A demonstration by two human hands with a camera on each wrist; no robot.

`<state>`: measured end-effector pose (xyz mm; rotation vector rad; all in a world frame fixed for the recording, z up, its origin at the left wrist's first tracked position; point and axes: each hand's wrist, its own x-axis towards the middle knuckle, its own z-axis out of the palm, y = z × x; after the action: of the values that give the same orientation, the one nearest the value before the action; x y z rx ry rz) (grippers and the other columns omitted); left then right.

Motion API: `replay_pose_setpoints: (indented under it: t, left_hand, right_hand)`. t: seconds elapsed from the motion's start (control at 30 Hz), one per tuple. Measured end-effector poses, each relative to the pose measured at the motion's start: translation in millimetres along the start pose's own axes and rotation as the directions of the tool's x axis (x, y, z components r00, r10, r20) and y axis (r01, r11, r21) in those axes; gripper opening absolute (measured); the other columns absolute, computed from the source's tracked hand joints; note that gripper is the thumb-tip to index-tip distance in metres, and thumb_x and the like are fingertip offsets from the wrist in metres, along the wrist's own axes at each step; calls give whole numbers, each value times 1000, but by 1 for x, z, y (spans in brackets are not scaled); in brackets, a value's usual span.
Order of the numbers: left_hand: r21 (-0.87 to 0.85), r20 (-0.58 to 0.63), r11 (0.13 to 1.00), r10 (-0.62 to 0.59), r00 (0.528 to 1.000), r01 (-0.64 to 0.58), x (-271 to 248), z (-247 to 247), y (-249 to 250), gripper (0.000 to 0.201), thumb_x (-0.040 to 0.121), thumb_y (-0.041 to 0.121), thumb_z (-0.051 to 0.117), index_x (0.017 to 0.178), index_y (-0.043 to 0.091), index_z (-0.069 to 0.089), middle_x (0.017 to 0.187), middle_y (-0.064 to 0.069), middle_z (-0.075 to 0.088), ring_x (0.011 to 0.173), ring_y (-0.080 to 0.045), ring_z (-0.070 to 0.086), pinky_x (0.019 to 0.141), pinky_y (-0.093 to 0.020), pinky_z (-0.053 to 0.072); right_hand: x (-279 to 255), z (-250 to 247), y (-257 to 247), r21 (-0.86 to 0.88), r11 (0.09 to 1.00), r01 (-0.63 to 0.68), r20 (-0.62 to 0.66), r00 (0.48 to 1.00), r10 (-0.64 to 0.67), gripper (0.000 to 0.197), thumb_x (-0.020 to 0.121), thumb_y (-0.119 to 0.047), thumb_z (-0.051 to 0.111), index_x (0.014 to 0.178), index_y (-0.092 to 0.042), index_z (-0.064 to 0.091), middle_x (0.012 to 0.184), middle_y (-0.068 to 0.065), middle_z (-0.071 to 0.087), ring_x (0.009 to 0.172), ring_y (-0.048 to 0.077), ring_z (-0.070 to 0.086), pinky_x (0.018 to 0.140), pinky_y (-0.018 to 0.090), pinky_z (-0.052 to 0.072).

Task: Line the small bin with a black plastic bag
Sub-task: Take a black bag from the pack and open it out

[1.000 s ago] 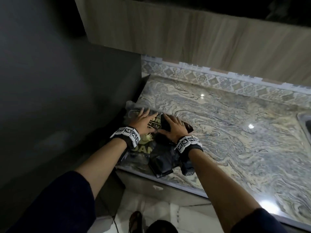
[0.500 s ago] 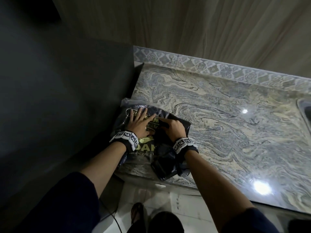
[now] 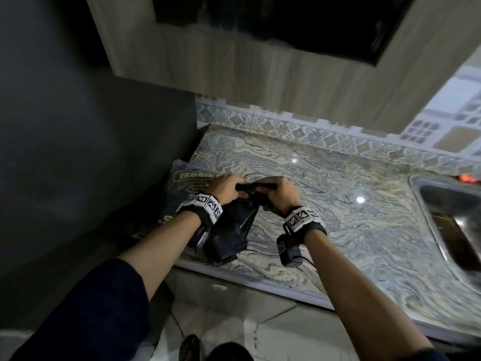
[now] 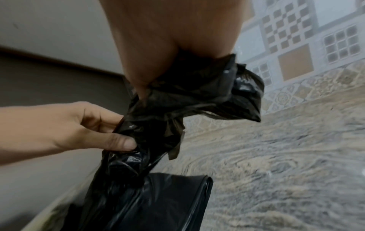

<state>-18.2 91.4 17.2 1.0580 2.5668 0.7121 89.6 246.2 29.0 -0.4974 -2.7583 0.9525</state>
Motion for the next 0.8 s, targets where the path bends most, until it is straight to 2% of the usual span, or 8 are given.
replay_pose_setpoints:
  t: [0.13, 0.2, 0.3, 0.43, 0.47, 0.6, 0.7, 0.8]
  left_hand:
    - [-126, -119, 992, -45, 992, 30, -20, 6, 54, 14, 82, 32, 70, 92, 21, 73, 86, -10, 74, 85, -28, 68, 70, -38, 53]
    - [-219, -152, 974, -92, 984, 57, -32, 11, 71, 13, 80, 31, 72, 85, 19, 72, 83, -9, 74, 84, -27, 69, 72, -38, 54]
    - [-308, -177, 950, -119, 977, 59, -48, 21, 82, 15, 76, 32, 74, 87, 22, 71, 87, -6, 75, 86, -26, 69, 80, -43, 55]
    - [-412, -218, 911, -64, 974, -32, -78, 20, 87, 31, 77, 21, 75, 98, 38, 59, 99, -8, 74, 90, -25, 70, 81, -50, 56]
    - [-408, -232, 911, -44, 972, -56, -89, 15, 91, 33, 79, 19, 73, 99, 39, 56, 98, -8, 74, 89, -24, 71, 79, -50, 57]
    - [-378, -273, 914, 44, 961, -149, -128, -3, 98, 26, 85, 7, 63, 91, 30, 54, 106, -4, 70, 93, -20, 68, 81, -46, 56]
    - [-348, -260, 924, 69, 963, -160, -147, -11, 94, 31, 84, -2, 55, 76, 26, 65, 100, -4, 72, 98, -20, 66, 89, -43, 54]
    - [-408, -267, 904, 14, 963, -126, -172, -19, 87, 26, 89, -2, 54, 90, 12, 75, 107, -8, 73, 105, -22, 66, 94, -32, 51]
  right_hand:
    - [-30, -49, 8, 189, 982, 8, -40, 999, -1, 15, 84, -21, 71, 95, -31, 74, 80, 0, 74, 61, 15, 70, 53, 19, 53]
    - [-42, -62, 14, 236, 971, 33, -66, 998, -18, 19, 81, -25, 74, 100, -29, 74, 89, -2, 74, 73, 14, 71, 63, 15, 54]
    - [-59, -70, 14, 307, 950, 49, -77, 997, -26, 22, 80, -26, 76, 101, -28, 75, 103, 1, 74, 91, 18, 71, 83, 32, 58]
    - [-78, -67, 0, 297, 952, 69, -126, 992, -33, 14, 86, -19, 69, 97, -19, 76, 97, 3, 75, 87, 22, 70, 76, 26, 57]
    - [-81, -64, -3, 270, 961, 65, -141, 990, -27, 13, 86, -20, 68, 95, -19, 76, 97, 3, 75, 88, 21, 69, 78, 30, 56]
    - [-95, -54, -20, 235, 972, 19, -173, 985, 22, 7, 83, -27, 68, 87, -26, 74, 90, 3, 76, 81, 23, 70, 74, 43, 59]
    - [-112, -50, -40, 264, 964, 19, -221, 974, 41, 9, 81, -27, 71, 90, -24, 73, 92, 4, 76, 84, 22, 71, 77, 42, 58]
    - [-134, -46, -61, 301, 952, 51, -234, 972, 22, 28, 82, -34, 71, 109, -30, 68, 104, 1, 73, 96, 19, 68, 86, 39, 56]
